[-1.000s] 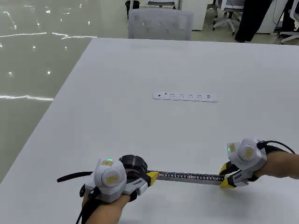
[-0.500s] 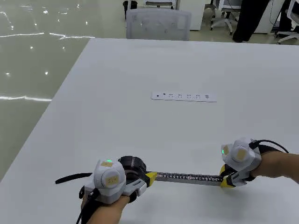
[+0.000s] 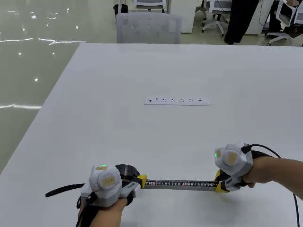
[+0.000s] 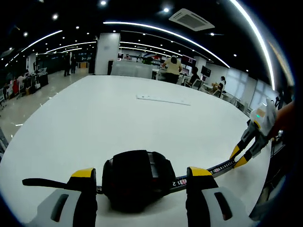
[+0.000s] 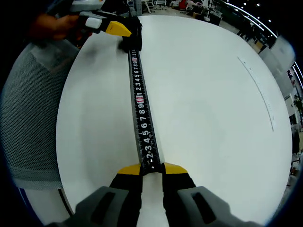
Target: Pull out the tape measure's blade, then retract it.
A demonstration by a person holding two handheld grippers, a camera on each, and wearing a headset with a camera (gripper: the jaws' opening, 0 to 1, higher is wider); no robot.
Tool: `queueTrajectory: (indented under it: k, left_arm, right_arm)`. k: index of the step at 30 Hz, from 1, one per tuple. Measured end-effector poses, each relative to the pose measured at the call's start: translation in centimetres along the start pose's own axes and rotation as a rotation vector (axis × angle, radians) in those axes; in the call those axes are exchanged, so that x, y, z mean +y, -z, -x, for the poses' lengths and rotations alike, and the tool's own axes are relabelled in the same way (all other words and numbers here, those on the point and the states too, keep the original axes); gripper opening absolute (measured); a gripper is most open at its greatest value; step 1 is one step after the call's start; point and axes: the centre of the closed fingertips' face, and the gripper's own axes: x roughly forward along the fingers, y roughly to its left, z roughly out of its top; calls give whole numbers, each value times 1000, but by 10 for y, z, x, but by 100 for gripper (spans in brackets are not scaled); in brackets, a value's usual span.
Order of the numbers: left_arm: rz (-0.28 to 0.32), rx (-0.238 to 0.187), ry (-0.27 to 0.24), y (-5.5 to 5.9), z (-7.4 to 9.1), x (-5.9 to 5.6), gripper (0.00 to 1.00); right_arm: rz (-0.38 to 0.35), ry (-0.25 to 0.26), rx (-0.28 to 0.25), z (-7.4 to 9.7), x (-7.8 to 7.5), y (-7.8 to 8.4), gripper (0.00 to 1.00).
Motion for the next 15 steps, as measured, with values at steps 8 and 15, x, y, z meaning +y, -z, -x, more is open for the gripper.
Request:
queueTrajectory:
  k: [8, 15]
  left_arm:
    - [-40, 22, -31, 2, -6, 2, 69]
    - [-49, 36, -44, 6, -9, 5, 65]
  right_arm:
    - [36, 4, 17, -1, 2, 0, 14]
    - [-7, -5, 5, 0, 1, 0, 13]
